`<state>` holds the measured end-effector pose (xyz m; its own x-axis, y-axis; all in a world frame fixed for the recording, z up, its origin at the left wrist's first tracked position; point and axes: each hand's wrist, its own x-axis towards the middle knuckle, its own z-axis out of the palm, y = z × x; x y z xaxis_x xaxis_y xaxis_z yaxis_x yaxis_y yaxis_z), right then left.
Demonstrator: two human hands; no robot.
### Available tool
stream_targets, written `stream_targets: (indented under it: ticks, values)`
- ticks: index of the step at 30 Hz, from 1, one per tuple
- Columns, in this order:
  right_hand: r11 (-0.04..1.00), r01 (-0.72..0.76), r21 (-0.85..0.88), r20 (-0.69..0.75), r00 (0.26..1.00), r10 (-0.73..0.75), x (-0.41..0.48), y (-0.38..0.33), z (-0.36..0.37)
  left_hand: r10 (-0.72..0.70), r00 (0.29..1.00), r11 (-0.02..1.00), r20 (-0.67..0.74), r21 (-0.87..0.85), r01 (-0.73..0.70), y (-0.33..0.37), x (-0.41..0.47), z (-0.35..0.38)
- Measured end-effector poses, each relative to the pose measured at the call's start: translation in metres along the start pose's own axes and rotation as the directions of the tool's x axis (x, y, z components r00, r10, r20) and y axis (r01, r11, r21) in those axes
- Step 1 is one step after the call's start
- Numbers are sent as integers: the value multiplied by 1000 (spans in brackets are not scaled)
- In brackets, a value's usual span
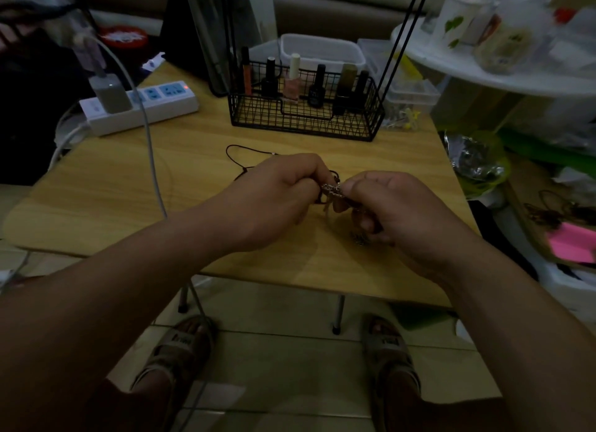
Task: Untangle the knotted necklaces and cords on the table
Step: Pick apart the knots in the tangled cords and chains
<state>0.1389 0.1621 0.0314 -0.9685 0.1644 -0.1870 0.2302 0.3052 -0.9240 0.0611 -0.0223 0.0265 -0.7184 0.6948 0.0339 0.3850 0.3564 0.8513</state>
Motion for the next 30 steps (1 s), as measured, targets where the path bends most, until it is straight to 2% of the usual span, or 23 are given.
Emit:
stream_targets:
  ticks: [2, 7, 11, 15, 20, 25, 27, 30]
  values:
    - [1000, -9, -1, 3, 1000, 9, 0, 0, 0, -4, 1000, 1000, -23, -19, 4, 1, 1, 0]
    - [1000, -5, -20, 24, 1000, 5, 0, -1, 0, 43, 998, 996, -35, 82, -40, 1, 3, 2]
    - [996, 1, -84, 36, 999, 2, -3, -6, 0, 50, 997, 999, -54, 7, -50, 2, 3, 0]
    - [989, 49, -141, -54, 997, -57, -2, -7, 2, 35, 999, 998, -42, -54, -37, 1, 4, 0]
    - [962, 134, -239, -212, 959, -187, 0, -5, 2, 55, 995, 991, -80, 125, -44, 1, 3, 4]
    - [963, 129, -238, -218, 959, -182, 2, -2, 4, 97, 991, 975, -95, 207, -76, 1, 2, 6]
    - [974, 141, -178, -235, 955, -181, 2, -2, 6, 98, 990, 979, -100, 187, -78, 2, 2, 6]
    - [982, 149, 115, -221, 968, -121, 3, -4, 8, 82, 992, 991, -96, 112, -71, 3, 1, 8]
